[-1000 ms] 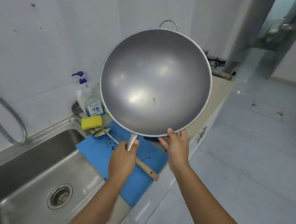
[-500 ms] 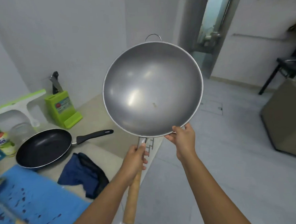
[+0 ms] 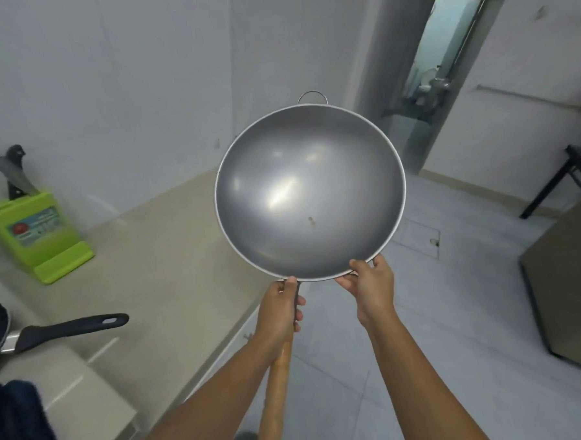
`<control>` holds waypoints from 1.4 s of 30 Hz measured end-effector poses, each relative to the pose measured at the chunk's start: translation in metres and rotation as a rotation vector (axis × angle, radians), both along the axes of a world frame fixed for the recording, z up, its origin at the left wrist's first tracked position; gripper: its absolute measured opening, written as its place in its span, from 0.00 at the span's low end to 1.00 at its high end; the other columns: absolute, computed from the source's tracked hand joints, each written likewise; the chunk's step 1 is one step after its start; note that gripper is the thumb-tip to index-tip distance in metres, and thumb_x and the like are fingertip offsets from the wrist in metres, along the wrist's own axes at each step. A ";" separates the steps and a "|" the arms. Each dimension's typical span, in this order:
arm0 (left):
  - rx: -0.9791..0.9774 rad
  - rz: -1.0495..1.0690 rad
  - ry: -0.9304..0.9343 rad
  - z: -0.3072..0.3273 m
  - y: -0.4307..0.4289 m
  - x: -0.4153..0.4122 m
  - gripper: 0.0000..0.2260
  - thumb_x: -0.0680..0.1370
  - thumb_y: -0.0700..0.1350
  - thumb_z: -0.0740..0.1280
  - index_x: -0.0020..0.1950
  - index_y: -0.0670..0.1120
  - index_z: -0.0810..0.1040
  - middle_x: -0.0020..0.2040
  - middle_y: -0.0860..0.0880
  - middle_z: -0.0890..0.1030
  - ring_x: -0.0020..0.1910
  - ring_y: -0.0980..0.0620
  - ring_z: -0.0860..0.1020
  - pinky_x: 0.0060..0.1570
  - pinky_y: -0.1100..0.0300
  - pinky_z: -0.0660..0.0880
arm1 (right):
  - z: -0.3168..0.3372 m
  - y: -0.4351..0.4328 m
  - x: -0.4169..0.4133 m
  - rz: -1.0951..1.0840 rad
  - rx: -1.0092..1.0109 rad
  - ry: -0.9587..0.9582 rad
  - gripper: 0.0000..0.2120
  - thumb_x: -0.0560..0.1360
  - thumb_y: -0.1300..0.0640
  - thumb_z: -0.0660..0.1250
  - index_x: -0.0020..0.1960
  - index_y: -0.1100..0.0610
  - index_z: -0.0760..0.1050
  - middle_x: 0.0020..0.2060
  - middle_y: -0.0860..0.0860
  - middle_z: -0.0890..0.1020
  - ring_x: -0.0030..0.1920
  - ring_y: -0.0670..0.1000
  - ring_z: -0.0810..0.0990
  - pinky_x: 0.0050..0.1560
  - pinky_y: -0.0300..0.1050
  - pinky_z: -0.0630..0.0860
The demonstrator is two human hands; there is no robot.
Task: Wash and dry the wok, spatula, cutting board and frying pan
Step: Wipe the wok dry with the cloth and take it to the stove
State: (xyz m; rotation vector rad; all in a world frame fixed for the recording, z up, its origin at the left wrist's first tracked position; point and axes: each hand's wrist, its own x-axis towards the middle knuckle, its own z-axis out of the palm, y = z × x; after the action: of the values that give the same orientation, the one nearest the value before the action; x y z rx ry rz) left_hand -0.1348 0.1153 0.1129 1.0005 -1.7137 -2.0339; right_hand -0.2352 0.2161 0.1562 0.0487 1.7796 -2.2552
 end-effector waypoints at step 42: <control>-0.027 0.448 -0.032 -0.046 -0.263 -0.817 0.11 0.84 0.52 0.54 0.48 0.54 0.74 0.45 0.45 0.81 0.37 0.48 0.78 0.40 0.51 0.78 | -0.023 -0.344 -0.856 0.575 0.226 -0.095 0.19 0.78 0.73 0.57 0.68 0.62 0.66 0.65 0.61 0.74 0.54 0.60 0.79 0.34 0.44 0.82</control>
State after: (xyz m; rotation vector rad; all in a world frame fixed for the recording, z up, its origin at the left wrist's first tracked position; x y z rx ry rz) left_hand -0.9514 -0.1478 0.0669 1.2774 -1.3708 -1.7088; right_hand -1.0917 -0.1278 0.1331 -0.2717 1.7134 -1.6216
